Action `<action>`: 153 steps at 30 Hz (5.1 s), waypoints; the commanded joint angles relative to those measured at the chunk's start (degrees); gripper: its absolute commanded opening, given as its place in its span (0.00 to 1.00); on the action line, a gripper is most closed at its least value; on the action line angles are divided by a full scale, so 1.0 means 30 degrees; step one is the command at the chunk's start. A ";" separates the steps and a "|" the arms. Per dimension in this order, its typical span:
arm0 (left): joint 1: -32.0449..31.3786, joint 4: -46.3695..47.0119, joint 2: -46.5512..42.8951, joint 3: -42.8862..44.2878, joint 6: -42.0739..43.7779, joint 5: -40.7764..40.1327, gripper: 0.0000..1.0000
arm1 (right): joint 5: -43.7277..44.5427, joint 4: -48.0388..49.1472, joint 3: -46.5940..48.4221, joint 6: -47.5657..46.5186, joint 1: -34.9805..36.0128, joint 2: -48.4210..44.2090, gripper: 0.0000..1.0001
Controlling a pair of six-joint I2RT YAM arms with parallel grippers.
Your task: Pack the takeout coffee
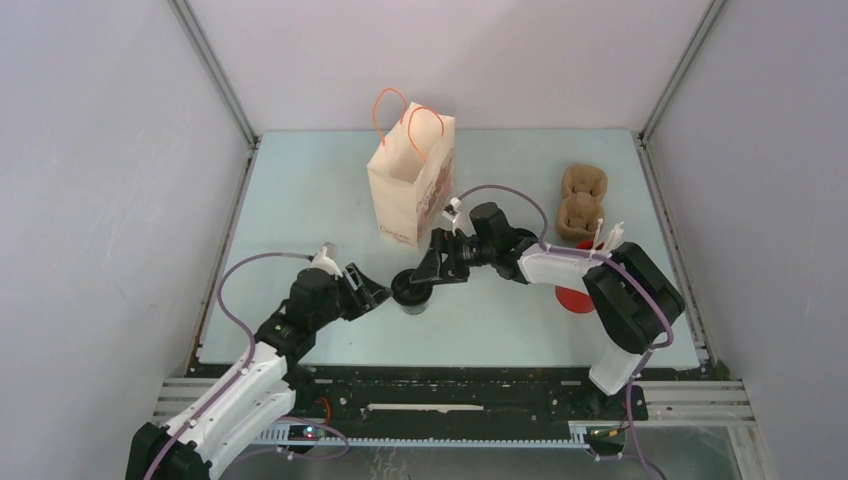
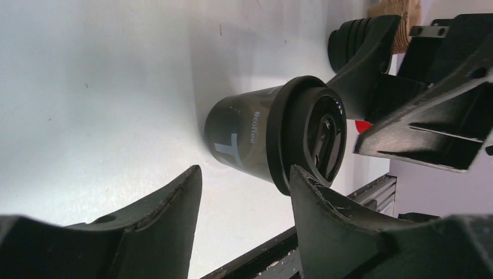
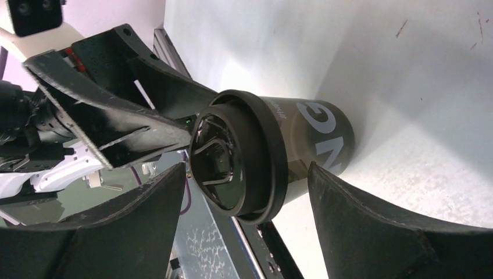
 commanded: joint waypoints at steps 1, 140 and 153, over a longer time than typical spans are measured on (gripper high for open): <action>0.0171 0.1146 0.0000 -0.0382 -0.0239 0.0492 0.63 | -0.0266 0.0722 0.0513 0.0218 0.0164 0.0602 0.85; -0.3062 -0.9056 -0.6828 0.6213 0.4183 -0.5575 0.91 | 1.7818 -1.7495 1.1755 -0.9408 0.6448 0.2416 0.80; -0.3080 -0.8563 -0.6598 0.6146 0.4590 -0.5165 0.92 | 1.7791 -1.5417 0.9836 -0.9069 0.3723 -0.1108 0.57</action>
